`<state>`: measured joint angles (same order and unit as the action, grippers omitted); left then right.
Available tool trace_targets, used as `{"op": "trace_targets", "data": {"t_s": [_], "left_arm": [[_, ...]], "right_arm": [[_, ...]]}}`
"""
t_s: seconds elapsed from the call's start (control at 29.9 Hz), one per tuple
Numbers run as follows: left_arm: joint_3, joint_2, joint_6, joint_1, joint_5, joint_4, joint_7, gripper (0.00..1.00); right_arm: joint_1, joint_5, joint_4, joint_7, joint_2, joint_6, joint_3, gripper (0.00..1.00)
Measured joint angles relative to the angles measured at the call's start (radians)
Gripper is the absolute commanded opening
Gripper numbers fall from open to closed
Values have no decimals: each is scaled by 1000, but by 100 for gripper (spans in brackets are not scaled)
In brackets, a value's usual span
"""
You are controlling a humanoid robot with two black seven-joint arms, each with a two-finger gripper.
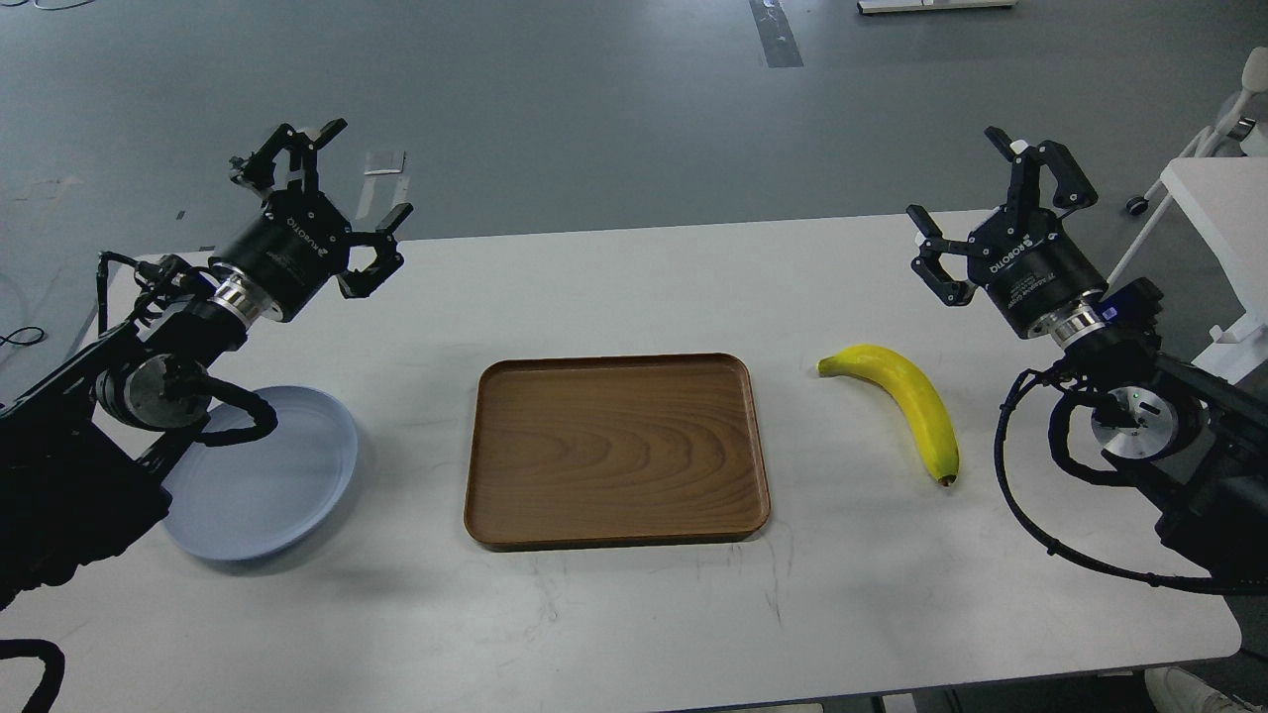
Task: Place banana on plate with both arms
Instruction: 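Raise the left gripper and swing it outward beside the light blue plate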
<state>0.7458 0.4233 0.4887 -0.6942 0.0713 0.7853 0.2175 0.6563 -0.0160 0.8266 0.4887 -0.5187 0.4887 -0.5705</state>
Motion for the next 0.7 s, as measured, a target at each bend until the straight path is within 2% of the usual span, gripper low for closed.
{"op": "trace_targets", "data": {"t_s": [0.3, 0.7], "left_arm": [[11, -22, 0, 11, 0, -3, -9, 99], [-28, 35, 0, -34, 22, -64, -8, 99]], "right_arm": [[-4, -1, 0, 0, 4, 0, -20, 100], [15, 3, 6, 0, -11, 0, -25, 100]]}}
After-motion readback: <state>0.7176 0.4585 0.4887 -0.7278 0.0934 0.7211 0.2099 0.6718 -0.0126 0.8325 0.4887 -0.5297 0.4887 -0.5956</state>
